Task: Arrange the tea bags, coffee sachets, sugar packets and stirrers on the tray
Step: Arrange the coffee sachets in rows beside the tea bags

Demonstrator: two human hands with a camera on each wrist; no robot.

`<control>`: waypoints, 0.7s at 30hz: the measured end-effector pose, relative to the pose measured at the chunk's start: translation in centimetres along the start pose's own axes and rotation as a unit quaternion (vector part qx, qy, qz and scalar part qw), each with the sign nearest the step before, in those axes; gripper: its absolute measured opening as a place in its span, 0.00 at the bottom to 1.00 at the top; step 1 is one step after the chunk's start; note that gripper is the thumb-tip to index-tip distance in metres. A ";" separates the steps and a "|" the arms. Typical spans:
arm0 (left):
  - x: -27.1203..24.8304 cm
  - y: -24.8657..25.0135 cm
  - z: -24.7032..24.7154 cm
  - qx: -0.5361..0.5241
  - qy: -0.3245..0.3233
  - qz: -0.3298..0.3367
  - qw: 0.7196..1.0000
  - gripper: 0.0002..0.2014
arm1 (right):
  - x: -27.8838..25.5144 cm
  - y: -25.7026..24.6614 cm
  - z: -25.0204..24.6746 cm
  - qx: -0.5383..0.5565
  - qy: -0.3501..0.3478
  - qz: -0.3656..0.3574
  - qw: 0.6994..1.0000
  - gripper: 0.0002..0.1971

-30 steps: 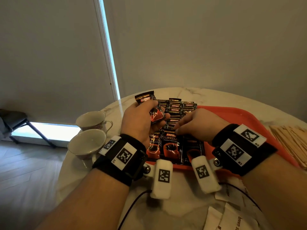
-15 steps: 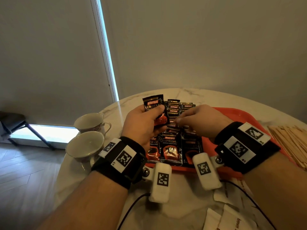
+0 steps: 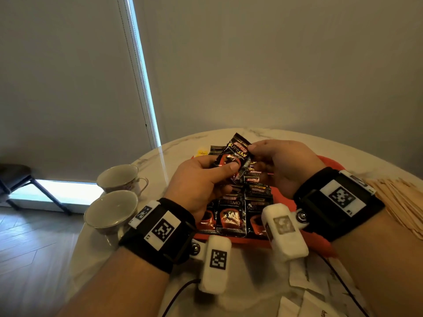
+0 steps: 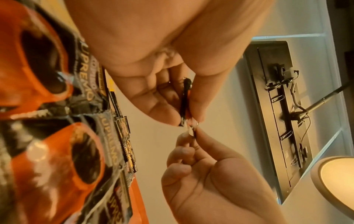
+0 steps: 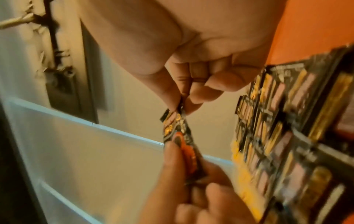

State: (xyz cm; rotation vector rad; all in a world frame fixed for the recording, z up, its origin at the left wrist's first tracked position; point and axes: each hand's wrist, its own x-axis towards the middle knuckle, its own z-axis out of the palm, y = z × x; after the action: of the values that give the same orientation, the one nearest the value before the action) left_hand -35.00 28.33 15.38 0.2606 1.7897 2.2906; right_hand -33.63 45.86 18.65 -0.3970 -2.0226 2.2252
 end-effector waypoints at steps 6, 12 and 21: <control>-0.1 0.0 -0.1 0.002 0.005 0.000 1.000 0.07 | -0.4 0.3 0.7 0.088 -0.029 0.029 0.995 0.05; -0.8 -0.1 1.0 -0.011 0.026 0.012 1.000 0.09 | -1.3 -0.2 0.5 0.016 -0.083 -0.026 0.996 0.08; -2.7 1.5 1.6 0.211 0.032 0.050 0.976 0.16 | -2.6 0.6 -4.2 -0.037 0.001 0.028 0.999 0.08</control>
State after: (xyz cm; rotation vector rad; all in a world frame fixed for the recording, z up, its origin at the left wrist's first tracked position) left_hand -32.09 28.74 17.24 0.3569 2.3367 1.9742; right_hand -30.00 49.23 18.06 -0.4686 -2.1237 2.1858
